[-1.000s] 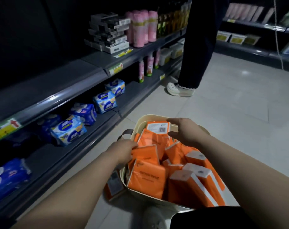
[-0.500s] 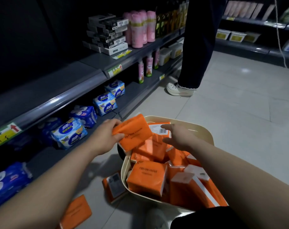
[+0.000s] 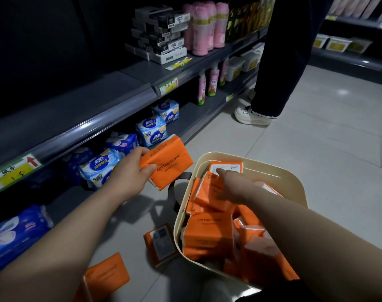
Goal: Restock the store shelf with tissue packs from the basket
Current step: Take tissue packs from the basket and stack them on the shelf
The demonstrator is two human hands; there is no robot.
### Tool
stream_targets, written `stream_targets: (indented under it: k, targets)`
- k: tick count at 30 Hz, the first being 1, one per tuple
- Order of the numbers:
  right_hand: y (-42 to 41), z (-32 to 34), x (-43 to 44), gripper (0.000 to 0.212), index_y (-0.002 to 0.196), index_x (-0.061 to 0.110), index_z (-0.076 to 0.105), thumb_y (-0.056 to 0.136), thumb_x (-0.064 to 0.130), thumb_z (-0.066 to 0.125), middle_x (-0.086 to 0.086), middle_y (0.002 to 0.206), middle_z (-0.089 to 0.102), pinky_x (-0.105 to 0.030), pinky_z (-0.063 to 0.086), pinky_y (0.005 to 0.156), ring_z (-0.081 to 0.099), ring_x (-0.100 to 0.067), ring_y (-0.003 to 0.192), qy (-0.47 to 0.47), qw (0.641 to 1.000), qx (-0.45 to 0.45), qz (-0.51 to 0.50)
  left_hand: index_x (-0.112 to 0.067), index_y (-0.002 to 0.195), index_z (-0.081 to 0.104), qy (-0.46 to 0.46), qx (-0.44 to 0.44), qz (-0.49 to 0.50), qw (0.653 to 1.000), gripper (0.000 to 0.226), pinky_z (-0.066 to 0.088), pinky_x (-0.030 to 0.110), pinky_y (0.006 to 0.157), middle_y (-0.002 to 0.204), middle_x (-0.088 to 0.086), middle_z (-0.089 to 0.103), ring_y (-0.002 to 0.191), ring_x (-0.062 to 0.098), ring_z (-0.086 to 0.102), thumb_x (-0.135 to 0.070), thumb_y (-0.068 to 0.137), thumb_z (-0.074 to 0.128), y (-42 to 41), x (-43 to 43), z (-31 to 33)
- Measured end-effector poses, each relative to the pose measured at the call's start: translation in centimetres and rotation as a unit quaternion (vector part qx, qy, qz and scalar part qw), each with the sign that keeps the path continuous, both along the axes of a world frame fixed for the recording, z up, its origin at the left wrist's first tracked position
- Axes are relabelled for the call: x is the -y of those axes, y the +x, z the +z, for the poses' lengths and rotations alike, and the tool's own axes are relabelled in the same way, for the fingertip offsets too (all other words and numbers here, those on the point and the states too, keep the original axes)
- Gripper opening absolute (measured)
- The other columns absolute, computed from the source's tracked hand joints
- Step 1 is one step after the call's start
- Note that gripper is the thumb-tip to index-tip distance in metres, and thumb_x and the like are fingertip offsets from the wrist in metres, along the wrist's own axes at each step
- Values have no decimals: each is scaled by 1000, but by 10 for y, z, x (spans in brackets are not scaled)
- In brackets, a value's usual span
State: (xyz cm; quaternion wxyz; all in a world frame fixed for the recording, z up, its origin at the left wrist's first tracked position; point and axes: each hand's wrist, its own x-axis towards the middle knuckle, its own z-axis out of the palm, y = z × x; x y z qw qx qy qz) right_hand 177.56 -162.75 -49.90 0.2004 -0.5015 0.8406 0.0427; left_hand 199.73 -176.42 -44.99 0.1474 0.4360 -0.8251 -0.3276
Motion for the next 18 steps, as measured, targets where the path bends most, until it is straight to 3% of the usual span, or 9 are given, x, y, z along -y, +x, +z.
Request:
stream_targets:
  k: [4,8,10,13,18]
  targets:
    - [4,-4,8,65,139,14,39,85,38,66,-11,137,49,-39,43,101,50,-30,121,-3,1000,-31,2,-22,118,49,3,-9,12,1000,28,38,29,76,105,-2,59,91,17,55,-27,92,58,7,8,0]
    - [7,3,14,44,120,17,58,83,39,68,-7,120,55,-33,47,90,57,-25,104,1,1000,-15,10,-22,114,50,-12,-8,19,1000,24,36,29,73,103,-2,58,90,16,54,-26,92,58,16,13,4]
    - [11,9,15,36,113,19,57,83,36,69,-5,113,51,-32,45,84,57,-24,97,-9,1000,6,27,-21,113,51,-17,-13,24,999,24,37,29,74,102,-2,58,90,17,54,-25,91,59,23,15,8]
    - [17,22,16,30,97,22,43,83,31,67,-1,94,50,-30,39,72,51,-21,85,-41,998,20,36,-22,112,50,-18,-27,33,999,24,42,32,79,103,-1,60,93,20,57,-24,90,60,36,18,15]
    - [46,61,27,38,110,13,41,85,31,63,-14,97,60,-33,38,69,58,-33,91,-128,991,27,27,-18,113,53,-37,-52,59,996,25,42,29,77,102,0,62,91,20,59,-20,89,62,68,23,37]
